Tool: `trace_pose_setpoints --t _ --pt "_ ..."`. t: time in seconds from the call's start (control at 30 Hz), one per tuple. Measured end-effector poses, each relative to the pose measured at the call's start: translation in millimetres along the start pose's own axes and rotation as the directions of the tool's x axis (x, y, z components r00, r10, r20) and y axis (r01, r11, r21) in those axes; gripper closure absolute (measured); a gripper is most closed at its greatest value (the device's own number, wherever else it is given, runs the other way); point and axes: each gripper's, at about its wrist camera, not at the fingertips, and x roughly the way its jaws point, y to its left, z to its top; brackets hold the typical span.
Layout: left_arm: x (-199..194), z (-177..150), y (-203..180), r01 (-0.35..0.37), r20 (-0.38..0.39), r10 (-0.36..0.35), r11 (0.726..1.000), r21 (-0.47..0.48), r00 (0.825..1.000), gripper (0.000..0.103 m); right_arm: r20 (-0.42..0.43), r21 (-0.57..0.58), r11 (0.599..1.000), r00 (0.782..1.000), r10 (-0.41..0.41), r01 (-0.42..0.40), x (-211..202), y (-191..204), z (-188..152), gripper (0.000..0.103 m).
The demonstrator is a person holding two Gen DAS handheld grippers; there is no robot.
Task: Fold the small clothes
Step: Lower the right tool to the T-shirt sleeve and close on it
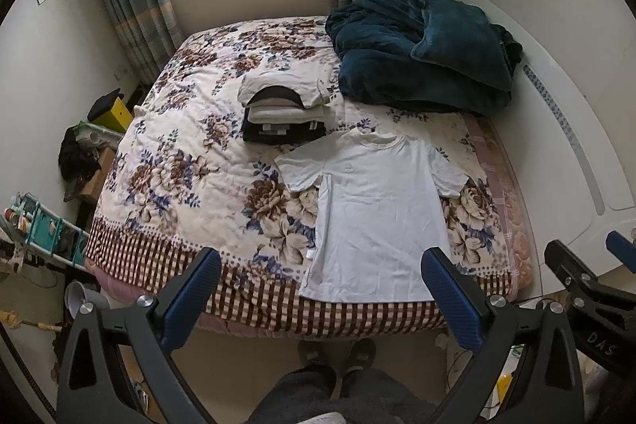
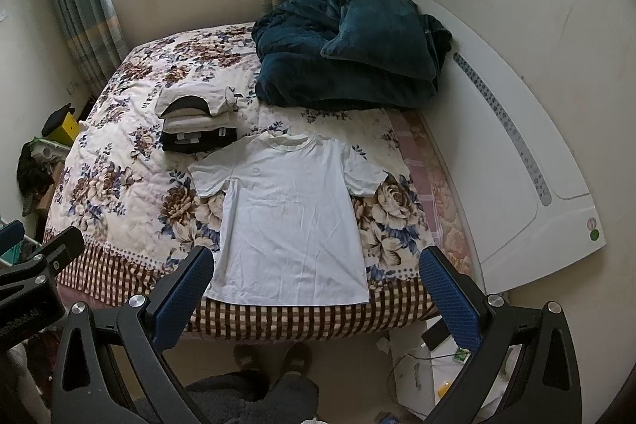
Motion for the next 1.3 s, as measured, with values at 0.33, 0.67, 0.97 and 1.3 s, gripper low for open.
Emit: trace_pose_setpoints --t 0.33,0.67,0.97,1.3 --pt "80.8 30.3 0.6 0.004 0.055 -0.007 0.999 0.052 0.998 0.000 -0.036 0.098 0.990 0.994 -0.102 0.105 86.5 0.7 16.2 0.000" --pt "243.5 87.2 -58.3 -0.008 -0.054 0.009 1.000 0.015 0.998 0.000 -0.124 0.233 0.958 0.982 -0.141 0.167 280.2 -59.1 62.9 0.000" --pt "419.3 115.5 -132.6 -0.123 -0.151 0.120 0.992 -0.005 0.981 0.000 -0.265 0.339 0.925 0.961 -0.080 0.170 513.3 -148.6 70.6 0.000" --pt "598.7 73.0 -171.0 -0.166 -0.352 0.153 0.986 -0.007 0.923 0.000 -0.397 0.686 0.708 0.902 0.172 0.167 730.1 -246.1 7.8 0.000"
